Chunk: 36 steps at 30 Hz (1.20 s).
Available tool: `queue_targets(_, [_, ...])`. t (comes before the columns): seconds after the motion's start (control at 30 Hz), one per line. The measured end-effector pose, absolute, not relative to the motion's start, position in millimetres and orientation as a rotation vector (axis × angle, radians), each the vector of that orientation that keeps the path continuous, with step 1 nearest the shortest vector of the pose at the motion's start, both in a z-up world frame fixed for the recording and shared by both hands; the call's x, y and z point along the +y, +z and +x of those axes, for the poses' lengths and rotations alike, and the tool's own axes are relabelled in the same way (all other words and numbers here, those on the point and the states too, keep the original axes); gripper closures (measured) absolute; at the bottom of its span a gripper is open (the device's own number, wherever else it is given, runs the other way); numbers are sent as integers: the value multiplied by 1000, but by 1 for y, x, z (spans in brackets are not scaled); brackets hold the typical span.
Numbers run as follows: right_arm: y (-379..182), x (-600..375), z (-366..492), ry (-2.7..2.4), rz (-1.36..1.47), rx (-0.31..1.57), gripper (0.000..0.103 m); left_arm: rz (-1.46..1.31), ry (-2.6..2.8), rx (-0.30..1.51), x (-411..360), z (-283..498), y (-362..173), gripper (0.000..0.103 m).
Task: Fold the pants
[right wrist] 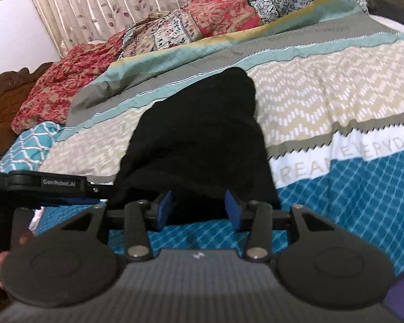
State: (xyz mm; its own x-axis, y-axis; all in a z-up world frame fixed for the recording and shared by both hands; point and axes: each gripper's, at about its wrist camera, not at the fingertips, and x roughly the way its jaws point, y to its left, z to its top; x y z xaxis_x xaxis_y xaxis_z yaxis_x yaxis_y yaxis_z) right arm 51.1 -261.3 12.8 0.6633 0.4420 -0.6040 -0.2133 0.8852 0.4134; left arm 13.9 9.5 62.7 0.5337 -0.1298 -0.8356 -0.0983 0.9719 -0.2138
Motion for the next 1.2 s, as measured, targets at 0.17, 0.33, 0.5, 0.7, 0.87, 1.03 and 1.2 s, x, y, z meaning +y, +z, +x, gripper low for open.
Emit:
queue_targets(0.17, [17, -256, 47, 369, 382, 774, 51, -250, -13, 998, 11, -5, 69, 58])
queue_targets(0.33, [16, -254, 44, 354, 456, 809, 50, -198, -4, 972, 5, -22, 73, 57])
queue_targets(0.5, [10, -250, 37, 335, 481, 851, 49, -148, 7, 938, -1, -37, 76, 52])
queue_targets(0.7, [13, -249, 31, 316, 477, 851, 45, -102, 47, 883, -1, -52, 80, 50])
queue_targets(0.87, [12, -246, 25, 309, 478, 853, 41, -128, 49, 896, 4, -58, 79, 49])
queue_targets(1.03, [8, -248, 21, 297, 499, 879, 34, -104, 35, 947, -1, -61, 72, 49])
queue_targets(1.2, [4, -249, 20, 278, 517, 903, 17, -76, 36, 960, -5, -66, 67, 46])
